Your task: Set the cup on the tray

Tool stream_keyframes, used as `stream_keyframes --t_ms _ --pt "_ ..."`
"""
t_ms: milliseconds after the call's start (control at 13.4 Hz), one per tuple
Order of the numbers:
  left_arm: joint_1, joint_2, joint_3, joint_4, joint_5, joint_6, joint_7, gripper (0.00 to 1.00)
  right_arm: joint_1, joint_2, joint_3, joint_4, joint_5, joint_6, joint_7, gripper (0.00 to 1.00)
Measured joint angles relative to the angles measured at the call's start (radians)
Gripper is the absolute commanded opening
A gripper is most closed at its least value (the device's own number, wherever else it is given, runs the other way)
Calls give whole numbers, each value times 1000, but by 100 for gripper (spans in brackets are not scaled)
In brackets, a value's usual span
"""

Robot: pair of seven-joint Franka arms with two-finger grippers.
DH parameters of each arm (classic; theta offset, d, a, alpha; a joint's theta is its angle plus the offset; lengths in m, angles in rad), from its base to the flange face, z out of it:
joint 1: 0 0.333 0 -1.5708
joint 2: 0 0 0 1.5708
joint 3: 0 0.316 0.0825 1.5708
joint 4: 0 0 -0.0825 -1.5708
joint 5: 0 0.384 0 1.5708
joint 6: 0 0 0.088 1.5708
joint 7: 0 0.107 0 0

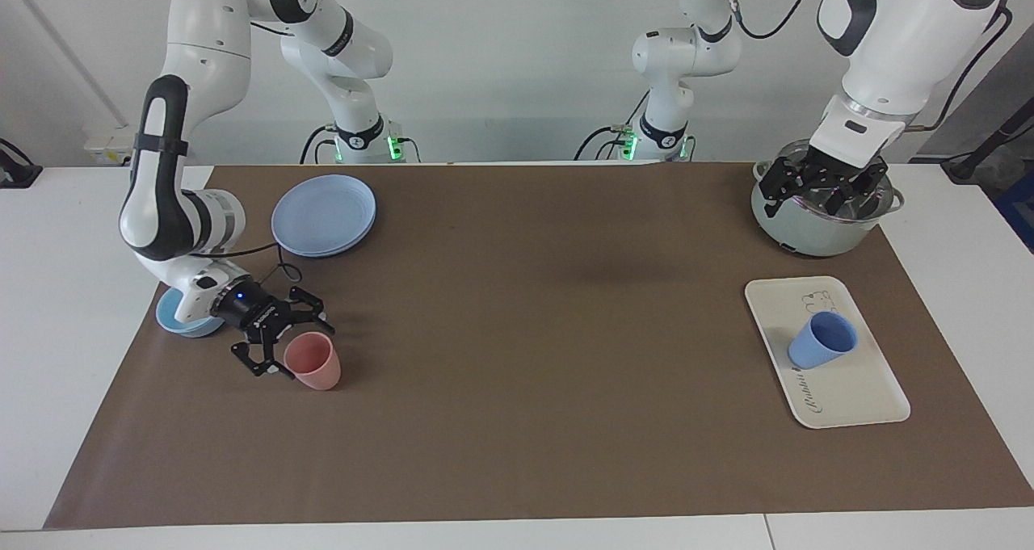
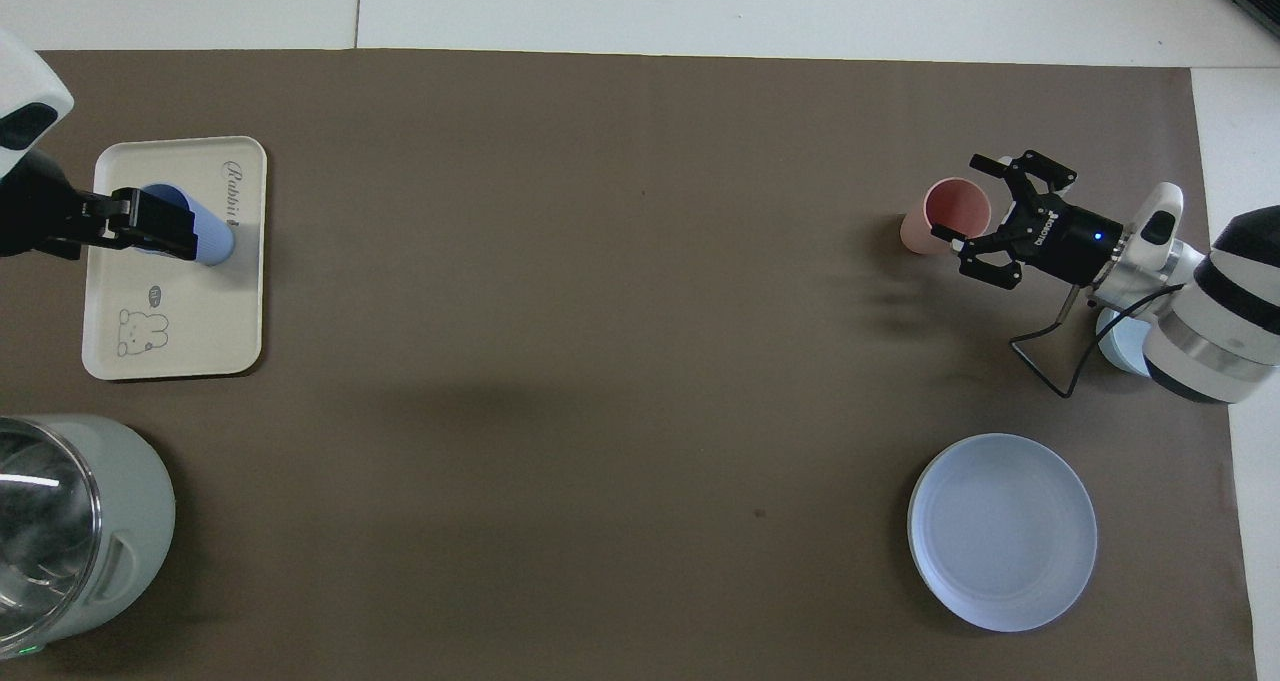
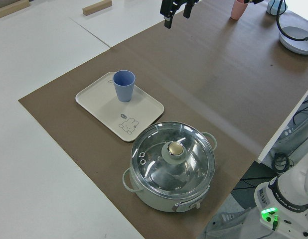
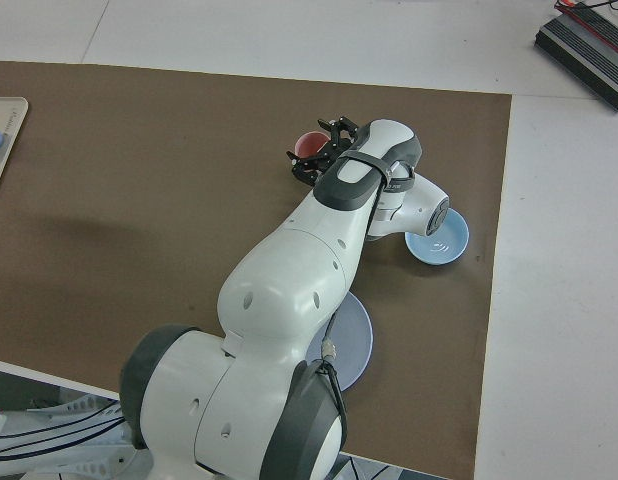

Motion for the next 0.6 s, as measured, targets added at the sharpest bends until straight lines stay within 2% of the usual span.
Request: stream_keyframes --t_ms 223,447,596 --pt "5 0 11 0 -37 -31 -1 100 -6 -106 0 6 -169 27 167 100" --pt "11 -1 11 0 -38 -84 -1 100 -3 -255 0 13 -431 54 497 100" --pt "12 -2 11 0 -38 -97 -1 100 10 -317 0 19 -640 73 699 100"
